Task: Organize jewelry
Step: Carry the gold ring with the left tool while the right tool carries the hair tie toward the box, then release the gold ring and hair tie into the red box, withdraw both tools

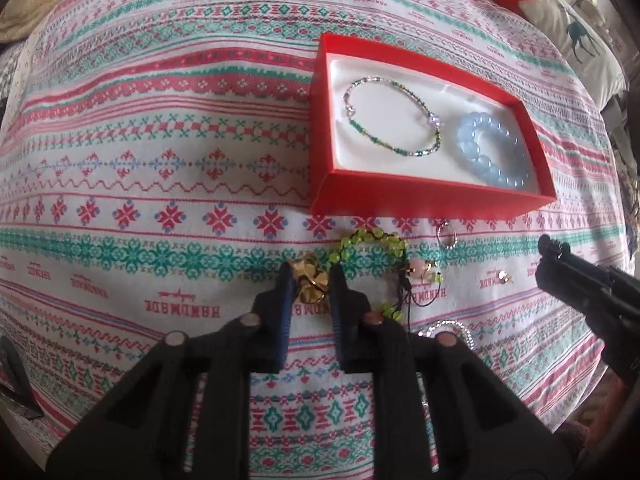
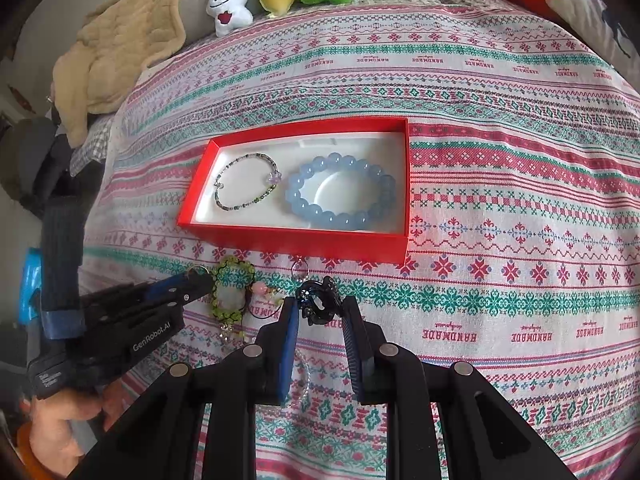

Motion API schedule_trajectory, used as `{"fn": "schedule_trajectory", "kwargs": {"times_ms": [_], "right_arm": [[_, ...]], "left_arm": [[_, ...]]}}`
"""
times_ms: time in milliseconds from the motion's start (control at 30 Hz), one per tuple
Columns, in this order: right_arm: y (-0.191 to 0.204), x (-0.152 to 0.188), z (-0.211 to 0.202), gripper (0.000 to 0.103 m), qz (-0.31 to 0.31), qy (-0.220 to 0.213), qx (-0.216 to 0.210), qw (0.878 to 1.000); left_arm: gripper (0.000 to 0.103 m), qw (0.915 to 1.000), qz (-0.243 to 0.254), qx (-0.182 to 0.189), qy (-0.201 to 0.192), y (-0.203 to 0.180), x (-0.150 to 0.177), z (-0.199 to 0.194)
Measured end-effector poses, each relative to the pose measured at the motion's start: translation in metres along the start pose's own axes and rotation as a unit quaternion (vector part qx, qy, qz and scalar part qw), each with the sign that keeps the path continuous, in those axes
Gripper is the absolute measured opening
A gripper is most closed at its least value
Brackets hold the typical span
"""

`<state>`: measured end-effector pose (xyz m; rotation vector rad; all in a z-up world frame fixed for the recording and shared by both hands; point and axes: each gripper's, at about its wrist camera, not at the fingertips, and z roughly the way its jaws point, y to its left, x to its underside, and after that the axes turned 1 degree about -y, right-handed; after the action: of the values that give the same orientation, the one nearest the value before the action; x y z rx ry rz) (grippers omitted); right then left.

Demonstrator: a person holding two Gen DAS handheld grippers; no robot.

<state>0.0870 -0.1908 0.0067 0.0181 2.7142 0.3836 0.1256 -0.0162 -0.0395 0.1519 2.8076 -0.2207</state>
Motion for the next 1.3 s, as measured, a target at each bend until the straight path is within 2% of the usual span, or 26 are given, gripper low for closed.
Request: {"fn": "schedule_trajectory", "kwargs": {"times_ms": [267, 567, 933, 1300], "right_arm": [[0.001, -0.002, -0.002, 0.022, -0.001, -0.006, 0.000, 1.000], [-0.001, -0.009, -0.014, 0.022, -0.003, -0.036, 0.005, 0.999], [-0.005, -0.034, -0.006, 0.022, -0.021, -0.080, 0.018, 0.996], [-0.009, -0.043, 0.012, 0.023, -0.031, -0.077, 0.023, 0.996]], "left_arm": [[0.018, 0.9997, -0.005, 0.013, -0.019, 0.006, 0.004, -0.023], [0.018, 0.9947, 0.001, 0.055, -0.086, 0.001, -0.006, -0.063], [0.019, 0.9904, 0.014, 0.067, -0.120, -0.024, -0.037, -0.041], [0.019, 0.9910, 0.020, 0.048, -0.123, -0.025, -0.045, -0.027]]}}
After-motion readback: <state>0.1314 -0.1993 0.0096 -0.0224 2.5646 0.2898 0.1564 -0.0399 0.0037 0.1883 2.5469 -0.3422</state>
